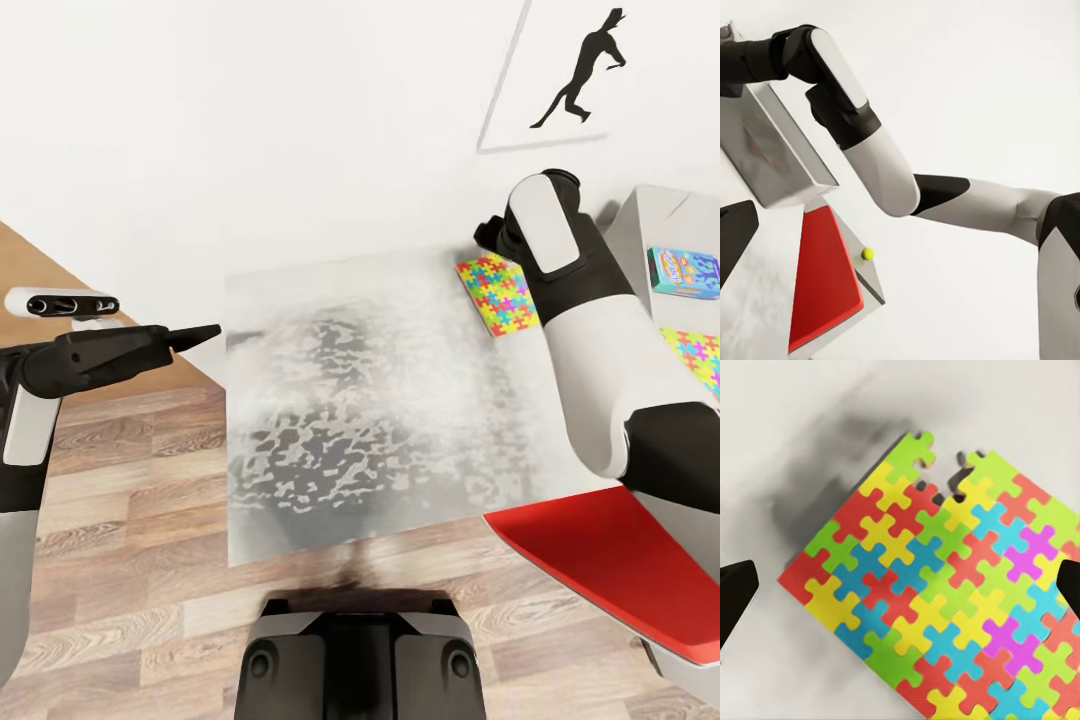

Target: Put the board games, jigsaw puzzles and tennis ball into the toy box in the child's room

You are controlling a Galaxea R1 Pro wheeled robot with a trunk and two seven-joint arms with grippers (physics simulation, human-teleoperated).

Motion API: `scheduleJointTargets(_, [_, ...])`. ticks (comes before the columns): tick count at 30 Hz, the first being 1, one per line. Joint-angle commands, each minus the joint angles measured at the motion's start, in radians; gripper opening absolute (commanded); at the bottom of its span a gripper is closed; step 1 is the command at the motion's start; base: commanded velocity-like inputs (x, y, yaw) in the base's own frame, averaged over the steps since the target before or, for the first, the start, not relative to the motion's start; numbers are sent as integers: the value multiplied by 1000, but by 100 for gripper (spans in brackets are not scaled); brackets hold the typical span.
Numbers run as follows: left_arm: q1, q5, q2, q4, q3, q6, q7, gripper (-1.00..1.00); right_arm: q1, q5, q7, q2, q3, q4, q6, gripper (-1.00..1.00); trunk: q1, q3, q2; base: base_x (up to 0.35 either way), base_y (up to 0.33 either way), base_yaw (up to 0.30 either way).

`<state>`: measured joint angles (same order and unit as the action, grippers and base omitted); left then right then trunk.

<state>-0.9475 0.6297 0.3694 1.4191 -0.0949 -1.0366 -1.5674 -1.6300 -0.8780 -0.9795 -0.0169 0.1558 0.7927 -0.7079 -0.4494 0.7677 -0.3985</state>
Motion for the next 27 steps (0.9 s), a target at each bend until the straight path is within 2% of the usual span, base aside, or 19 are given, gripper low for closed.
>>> scheduleJointTargets(1, [0, 0, 0, 0, 1, -11, -3, 100, -4, -7, -8, 1, 3, 0, -3, 100, -1, 1, -2, 1, 1, 0])
scheduleJointTargets(6, [0, -2, 0, 0, 1, -11, -3, 100, -26, 11, -9, 17, 2, -4, 0, 100, -1, 1, -2, 0, 0, 0])
scheduleJointTargets(9, [0, -2, 1, 0, 0, -11, -3, 100, -36, 38, -10, 27, 0, -5, 1, 100, -1, 1, -2, 0, 0, 0])
scheduleJointTargets(16, [0, -3, 1, 0, 0, -11, -3, 100, -70, 90, -10, 31, -3, -6, -1, 100, -1, 1, -2, 0, 0, 0])
scheduleJointTargets(27, [0, -7, 0, 0, 4, -10, -3, 100, -78, 103, -10, 30, -2, -31, 1, 100, -1, 1, -2, 9, 0, 0])
